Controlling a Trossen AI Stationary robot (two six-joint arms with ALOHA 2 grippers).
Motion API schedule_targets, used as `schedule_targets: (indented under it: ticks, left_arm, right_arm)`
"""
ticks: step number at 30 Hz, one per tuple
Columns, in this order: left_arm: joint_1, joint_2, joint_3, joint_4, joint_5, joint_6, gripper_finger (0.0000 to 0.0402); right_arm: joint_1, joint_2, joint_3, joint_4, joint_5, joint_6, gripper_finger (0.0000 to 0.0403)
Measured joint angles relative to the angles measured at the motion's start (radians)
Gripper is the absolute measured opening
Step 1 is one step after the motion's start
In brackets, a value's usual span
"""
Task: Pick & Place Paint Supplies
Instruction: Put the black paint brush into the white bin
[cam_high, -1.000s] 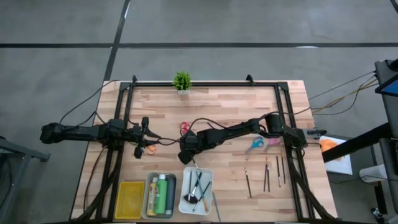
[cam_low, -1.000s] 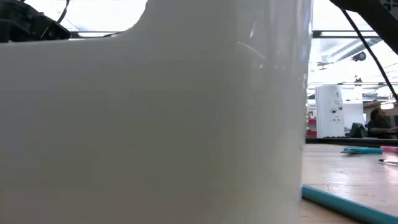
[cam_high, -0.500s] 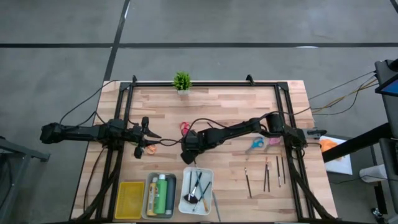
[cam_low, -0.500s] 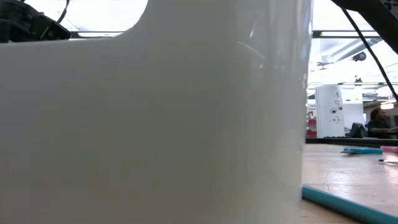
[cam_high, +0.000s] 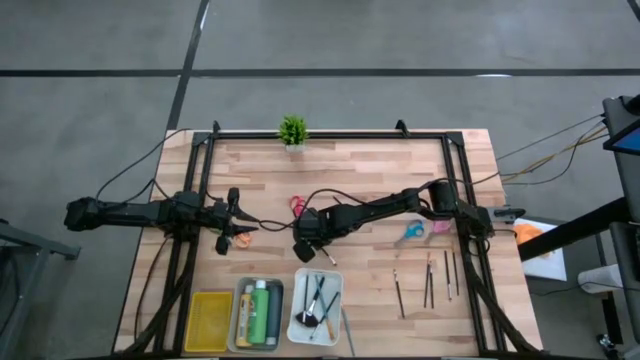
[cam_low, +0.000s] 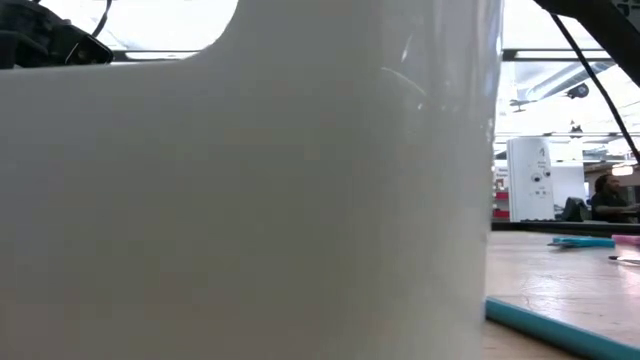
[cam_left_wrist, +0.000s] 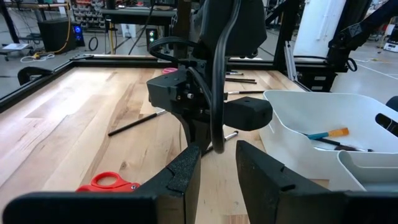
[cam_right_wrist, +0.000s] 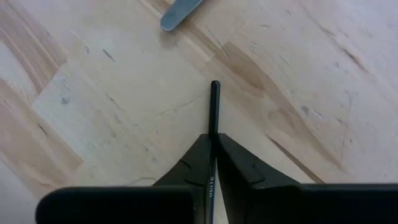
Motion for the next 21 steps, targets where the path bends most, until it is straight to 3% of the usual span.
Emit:
schedule_targets:
  ticks: [11, 21]
  left_arm:
    - [0.0, 0.0, 0.0, 0.0, 0.0, 0.0, 0.0104]
    - [0.0, 0.0, 0.0, 0.0, 0.0, 0.0, 0.0104]
  right_arm:
    - [0.0, -0.027, -0.004, -0.006, 0.029, -0.006, 0.0018]
    - [0.0, -0.149, -0.001, -0.001, 0.106, 0.012, 0.0018]
